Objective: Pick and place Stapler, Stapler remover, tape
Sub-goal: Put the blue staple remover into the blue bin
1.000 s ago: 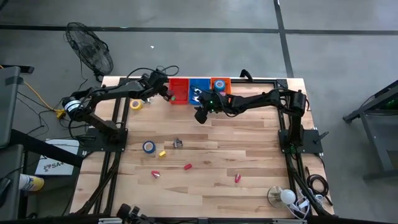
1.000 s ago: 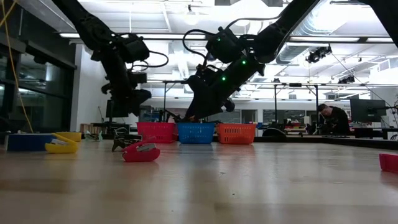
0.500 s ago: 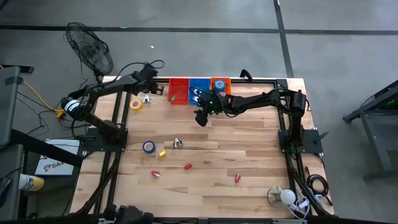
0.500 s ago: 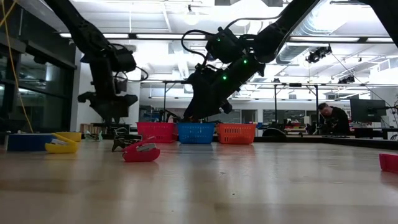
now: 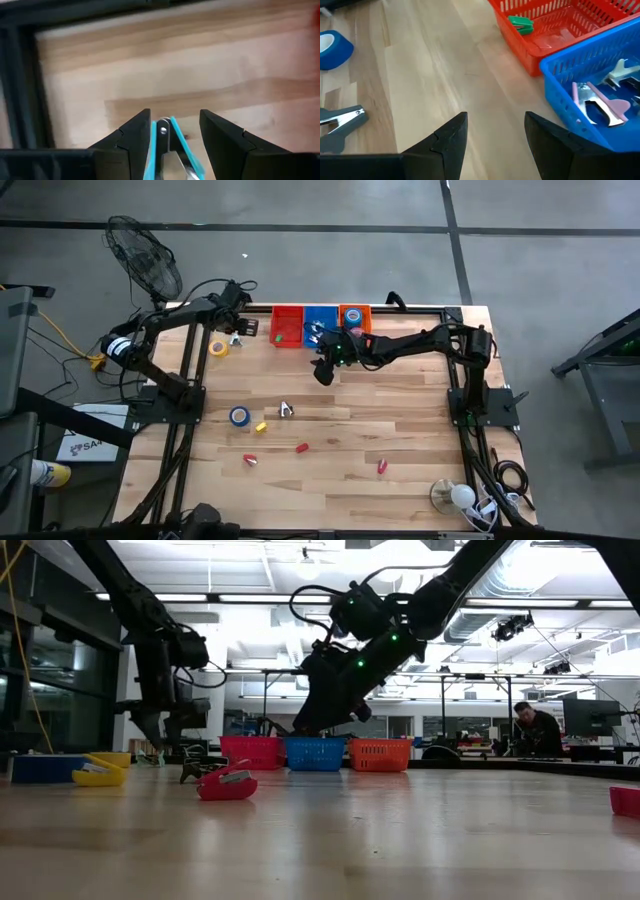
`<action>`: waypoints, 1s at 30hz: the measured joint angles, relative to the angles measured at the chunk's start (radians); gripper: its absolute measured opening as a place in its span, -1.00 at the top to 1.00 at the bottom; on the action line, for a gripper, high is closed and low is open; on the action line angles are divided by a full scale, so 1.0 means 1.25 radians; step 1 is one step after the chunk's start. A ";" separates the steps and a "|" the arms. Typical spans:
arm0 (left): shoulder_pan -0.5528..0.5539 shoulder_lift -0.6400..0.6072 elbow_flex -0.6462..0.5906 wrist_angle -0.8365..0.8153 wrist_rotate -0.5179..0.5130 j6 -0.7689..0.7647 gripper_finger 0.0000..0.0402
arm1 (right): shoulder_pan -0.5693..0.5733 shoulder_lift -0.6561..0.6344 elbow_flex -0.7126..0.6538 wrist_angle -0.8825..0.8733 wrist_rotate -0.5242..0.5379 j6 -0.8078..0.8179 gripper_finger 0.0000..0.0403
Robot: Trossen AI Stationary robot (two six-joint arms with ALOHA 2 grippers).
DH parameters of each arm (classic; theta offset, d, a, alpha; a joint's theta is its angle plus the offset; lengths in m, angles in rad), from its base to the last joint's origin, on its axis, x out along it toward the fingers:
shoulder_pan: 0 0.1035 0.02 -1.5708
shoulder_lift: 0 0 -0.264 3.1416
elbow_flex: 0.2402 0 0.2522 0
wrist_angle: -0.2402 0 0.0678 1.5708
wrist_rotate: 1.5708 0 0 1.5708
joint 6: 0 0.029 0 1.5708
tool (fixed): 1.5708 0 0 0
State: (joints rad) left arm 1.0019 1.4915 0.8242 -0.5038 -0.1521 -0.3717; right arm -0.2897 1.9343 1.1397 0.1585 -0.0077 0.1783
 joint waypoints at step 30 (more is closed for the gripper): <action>-0.002 0.031 0.000 -0.042 0.018 -0.020 0.18 | 0.028 0.000 0.000 0.003 0.000 -0.011 0.07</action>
State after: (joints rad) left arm 1.0000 1.5299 0.8238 -0.5568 -0.1291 -0.3969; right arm -0.2545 1.9343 1.1397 0.1619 -0.0074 0.1644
